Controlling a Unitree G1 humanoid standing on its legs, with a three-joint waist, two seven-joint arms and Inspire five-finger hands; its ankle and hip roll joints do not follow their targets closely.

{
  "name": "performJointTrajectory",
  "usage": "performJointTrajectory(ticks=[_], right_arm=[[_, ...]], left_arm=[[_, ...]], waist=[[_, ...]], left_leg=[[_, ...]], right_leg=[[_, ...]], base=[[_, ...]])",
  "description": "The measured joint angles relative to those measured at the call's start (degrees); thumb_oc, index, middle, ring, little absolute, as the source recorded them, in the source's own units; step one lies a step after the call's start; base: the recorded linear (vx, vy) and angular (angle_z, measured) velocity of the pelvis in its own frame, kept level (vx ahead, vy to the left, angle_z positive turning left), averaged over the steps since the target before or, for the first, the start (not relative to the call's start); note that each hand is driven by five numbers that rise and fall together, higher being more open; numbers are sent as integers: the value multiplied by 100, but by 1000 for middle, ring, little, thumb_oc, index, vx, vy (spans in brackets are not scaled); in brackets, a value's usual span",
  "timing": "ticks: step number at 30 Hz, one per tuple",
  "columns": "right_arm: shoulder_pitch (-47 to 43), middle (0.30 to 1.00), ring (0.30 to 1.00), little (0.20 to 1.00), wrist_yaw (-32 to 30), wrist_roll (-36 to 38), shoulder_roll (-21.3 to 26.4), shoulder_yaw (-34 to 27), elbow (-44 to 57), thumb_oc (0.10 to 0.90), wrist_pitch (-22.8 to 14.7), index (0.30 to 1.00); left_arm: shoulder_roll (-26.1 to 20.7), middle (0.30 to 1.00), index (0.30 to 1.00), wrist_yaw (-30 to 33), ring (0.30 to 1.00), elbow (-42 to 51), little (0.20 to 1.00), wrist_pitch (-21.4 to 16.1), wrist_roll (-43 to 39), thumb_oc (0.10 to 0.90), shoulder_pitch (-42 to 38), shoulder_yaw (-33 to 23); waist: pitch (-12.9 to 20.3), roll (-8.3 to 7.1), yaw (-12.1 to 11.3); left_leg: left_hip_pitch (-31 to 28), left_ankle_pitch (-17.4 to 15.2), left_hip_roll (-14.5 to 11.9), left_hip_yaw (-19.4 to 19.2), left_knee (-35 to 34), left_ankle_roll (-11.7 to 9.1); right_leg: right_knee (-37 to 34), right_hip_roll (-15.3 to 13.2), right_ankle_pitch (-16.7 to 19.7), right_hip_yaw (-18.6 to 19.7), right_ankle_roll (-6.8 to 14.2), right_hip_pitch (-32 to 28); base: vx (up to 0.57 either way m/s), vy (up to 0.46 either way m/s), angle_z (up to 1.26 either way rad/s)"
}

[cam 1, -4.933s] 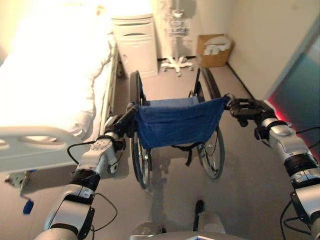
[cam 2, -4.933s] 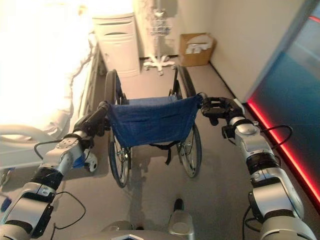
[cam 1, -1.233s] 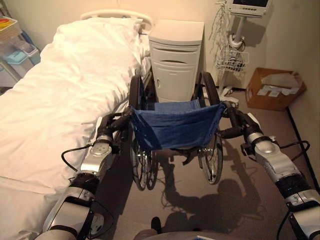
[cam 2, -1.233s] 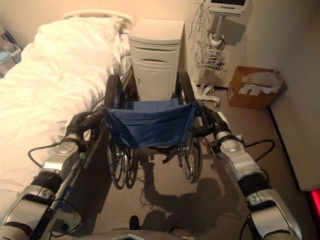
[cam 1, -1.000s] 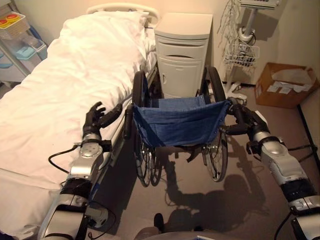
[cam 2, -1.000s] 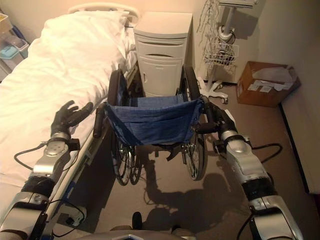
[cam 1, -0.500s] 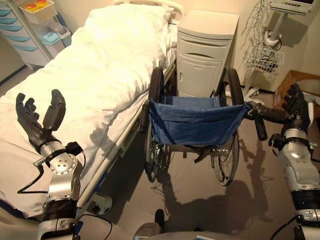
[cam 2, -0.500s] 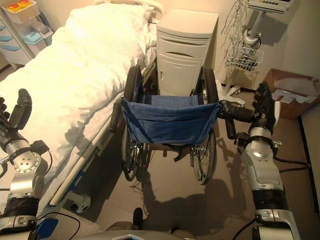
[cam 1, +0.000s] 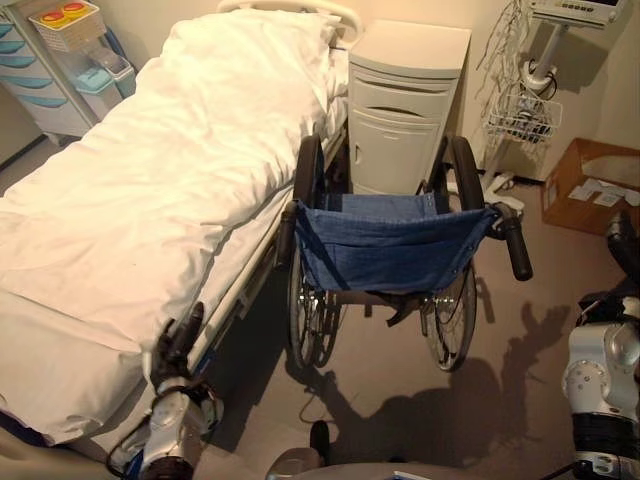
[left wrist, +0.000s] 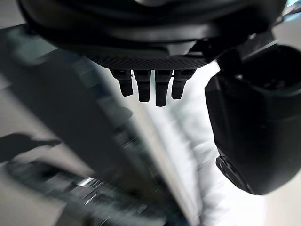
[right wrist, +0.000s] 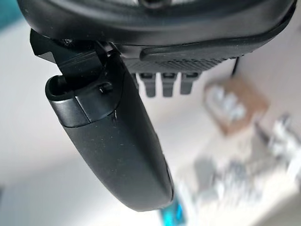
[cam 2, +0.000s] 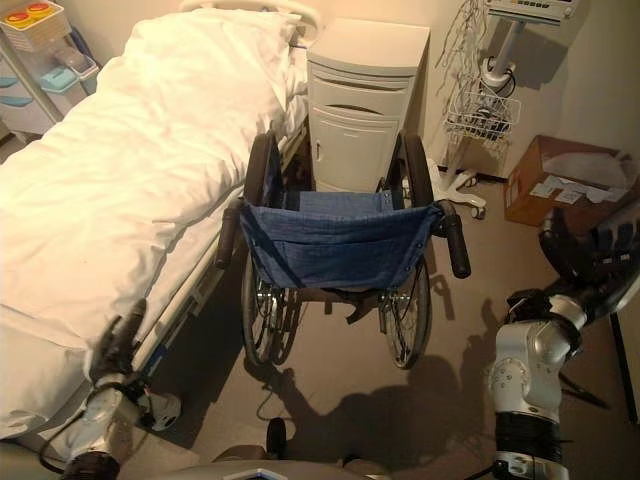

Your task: Push the wheelchair next to the bed

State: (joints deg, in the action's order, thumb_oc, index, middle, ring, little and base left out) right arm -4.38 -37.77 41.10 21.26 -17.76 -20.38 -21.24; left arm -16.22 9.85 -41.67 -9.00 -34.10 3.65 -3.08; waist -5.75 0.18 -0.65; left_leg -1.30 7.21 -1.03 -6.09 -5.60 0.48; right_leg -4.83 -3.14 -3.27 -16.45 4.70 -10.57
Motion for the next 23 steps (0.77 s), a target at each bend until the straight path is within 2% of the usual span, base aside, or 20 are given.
performJointTrajectory(ticks=[3, 5, 6, 7, 10, 11, 12, 14, 17, 20, 23], right_arm=[[208, 900, 900, 900, -75, 228, -485, 36, -1460, 800, -159, 900], [331, 900, 900, 900, -59, 480, -778, 56, -2161, 800, -141, 900], [434, 900, 900, 900, 152, 546, -942, 90, -2816, 800, -161, 900], [508, 900, 900, 900, 422, 654, -984, 207, -3397, 800, -50, 900], [862, 900, 900, 900, 963, 620, -1086, 563, -4070, 800, 520, 900], [989, 900, 900, 900, 1131, 375, -1090, 768, -4155, 800, 752, 900], [1101, 900, 900, 900, 1371, -241, -1061, 1173, -4272, 800, 926, 900], [1221, 900, 900, 900, 1702, -1086, -982, 1781, -4336, 800, 1079, 900], [1302, 900, 900, 900, 2585, -2286, -933, 2537, -4372, 800, 1278, 900], [1298, 900, 900, 900, 3240, -2494, -947, 2624, -4429, 800, 1293, 900], [1241, 900, 900, 900, 3514, -2624, -942, 2641, -4558, 800, 1279, 900]], left_arm=[[34, 900, 900, -290, 900, -268, 900, -1, 99, 800, 111, 479], [41, 900, 900, -408, 900, -501, 900, 1, 209, 800, 119, 557], [41, 900, 900, -481, 900, -720, 900, -10, 277, 800, 105, 616], [45, 900, 900, -551, 900, -928, 900, -9, 363, 800, 87, 659], [107, 900, 900, -727, 900, -1366, 900, -2, 660, 800, 102, 827], [133, 900, 900, -788, 900, -1502, 900, 25, 763, 800, 114, 898], [197, 900, 900, -865, 900, -1699, 900, 31, 890, 800, 122, 925], [256, 900, 900, -974, 900, -1954, 900, 80, 1031, 800, 112, 954], [309, 900, 900, -1161, 900, -2274, 900, 185, 1396, 800, 164, 1180], [386, 900, 900, -1381, 900, -2364, 900, 248, 1402, 800, 346, 1279], [372, 900, 900, -1442, 900, -2480, 900, 291, 1407, 800, 430, 1302]], waist=[[55, -51, 22], [75, -21, 90], [119, 8, 151], [164, 32, 152], [221, 139, 228], [226, 151, 243], [227, 153, 250], [223, 146, 288], [244, 103, 271], [256, 71, 262], [283, 39, 256]], left_leg=[[-25, -14, 2, -52, 0, 6], [-28, -9, 4, -56, -1, 11], [-35, -21, 5, -61, -1, -2], [-46, -26, 9, -70, -1, 4], [-53, -36, 5, -109, -1, -2], [-58, -36, -5, -148, -2, -2], [-62, -37, -40, -203, -1, -2], [-67, -38, -74, -225, -1, -4], [-23, -47, -130, -223, -2, 7], [41, -44, -149, -237, -1, 6], [41, -40, -141, -233, 0, 3]], right_leg=[[2, -10, -8, 36, 9, -8], [5, -5, -7, 40, 10, -9], [5, -8, -9, 44, 13, -9], [9, -4, -14, 52, 21, -15], [12, -6, -14, 85, 27, 6], [11, -1, -13, 148, 26, 19], [20, -4, -13, 187, 36, 65], [38, 11, -18, 198, 44, 75], [132, 33, -79, 208, -13, 170], [228, 36, -105, 229, -42, 290], [238, 32, -99, 228, -27, 286]], base=[[6, -2, -6], [0, 0, 0], [0, 0, 0], [-1, -13, -5], [-24, -4, -8], [-47, -6, -20], [-50, -8, -21], [-40, -19, -11], [-11, -8, -1], [-8, -3, -1], [-22, -9, 1]])
